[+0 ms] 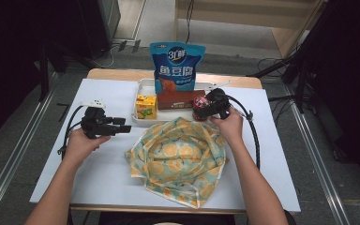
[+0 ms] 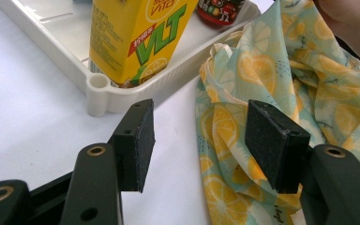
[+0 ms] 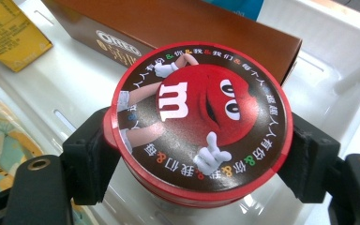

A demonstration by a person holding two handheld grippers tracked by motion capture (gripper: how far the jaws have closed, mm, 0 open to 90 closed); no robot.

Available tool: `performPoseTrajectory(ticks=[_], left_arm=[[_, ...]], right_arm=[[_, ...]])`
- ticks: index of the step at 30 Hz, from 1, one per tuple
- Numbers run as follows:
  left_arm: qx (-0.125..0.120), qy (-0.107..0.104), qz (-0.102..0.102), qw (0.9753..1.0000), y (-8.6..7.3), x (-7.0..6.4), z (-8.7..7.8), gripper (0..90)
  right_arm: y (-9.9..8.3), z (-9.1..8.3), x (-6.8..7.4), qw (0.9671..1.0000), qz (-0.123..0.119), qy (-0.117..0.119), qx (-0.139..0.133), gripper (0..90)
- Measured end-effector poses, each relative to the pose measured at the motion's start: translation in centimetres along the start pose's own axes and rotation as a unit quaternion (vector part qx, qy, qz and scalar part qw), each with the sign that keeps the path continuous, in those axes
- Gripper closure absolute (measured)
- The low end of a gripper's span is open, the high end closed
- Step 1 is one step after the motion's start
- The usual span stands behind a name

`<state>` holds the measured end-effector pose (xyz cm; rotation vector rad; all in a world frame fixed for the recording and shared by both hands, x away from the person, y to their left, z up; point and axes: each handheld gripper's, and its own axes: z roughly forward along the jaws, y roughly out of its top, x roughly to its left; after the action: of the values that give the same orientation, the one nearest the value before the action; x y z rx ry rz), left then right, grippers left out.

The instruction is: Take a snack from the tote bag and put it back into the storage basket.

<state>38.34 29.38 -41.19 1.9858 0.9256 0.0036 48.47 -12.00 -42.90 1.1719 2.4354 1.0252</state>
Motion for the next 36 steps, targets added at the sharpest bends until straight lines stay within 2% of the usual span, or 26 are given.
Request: performPoseTrajectory(ticks=[3, 10, 15, 20, 23, 31, 36], left_arm=[[0.000, -0.001, 0.001, 1.0000, 0.0, 0.0, 0.0, 43.3], [0.003, -0.002, 0.002, 1.0000, 0.0, 0.0, 0.1, 43.2], [0.002, -0.002, 0.001, 1.0000, 0.0, -0.1, 0.1, 43.3], [0.002, -0.001, 0.001, 1.0000, 0.0, 0.0, 0.1, 43.2], [0.003, 0.000, 0.000, 1.0000, 0.0, 0.1, 0.1, 43.2], [0.001, 0.000, 0.002, 1.0000, 0.0, 0.0, 0.0, 43.2], [0.002, 0.000, 0.002, 1.0000, 0.1, 0.0, 0.1, 43.2]], right_arm=[[-0.2, 0.4, -0.1, 1.0000, 0.002, 0.000, 0.003, 23.8], [-0.8, 0.6, -0.1, 0.9999, -0.003, -0.002, -0.011, 23.5], [-0.9, 0.5, -0.1, 1.0000, -0.002, 0.001, -0.005, 21.9], [-1.1, 0.8, -0.2, 0.9998, 0.013, 0.012, 0.000, 18.8], [-1.0, 0.5, -0.2, 0.9996, 0.021, 0.020, -0.006, 18.1], [-0.6, -1.0, -0.1, 0.9991, 0.031, 0.023, -0.017, 17.7], [-0.5, -2.2, 0.1, 0.9991, 0.025, 0.017, -0.028, 22.5]])
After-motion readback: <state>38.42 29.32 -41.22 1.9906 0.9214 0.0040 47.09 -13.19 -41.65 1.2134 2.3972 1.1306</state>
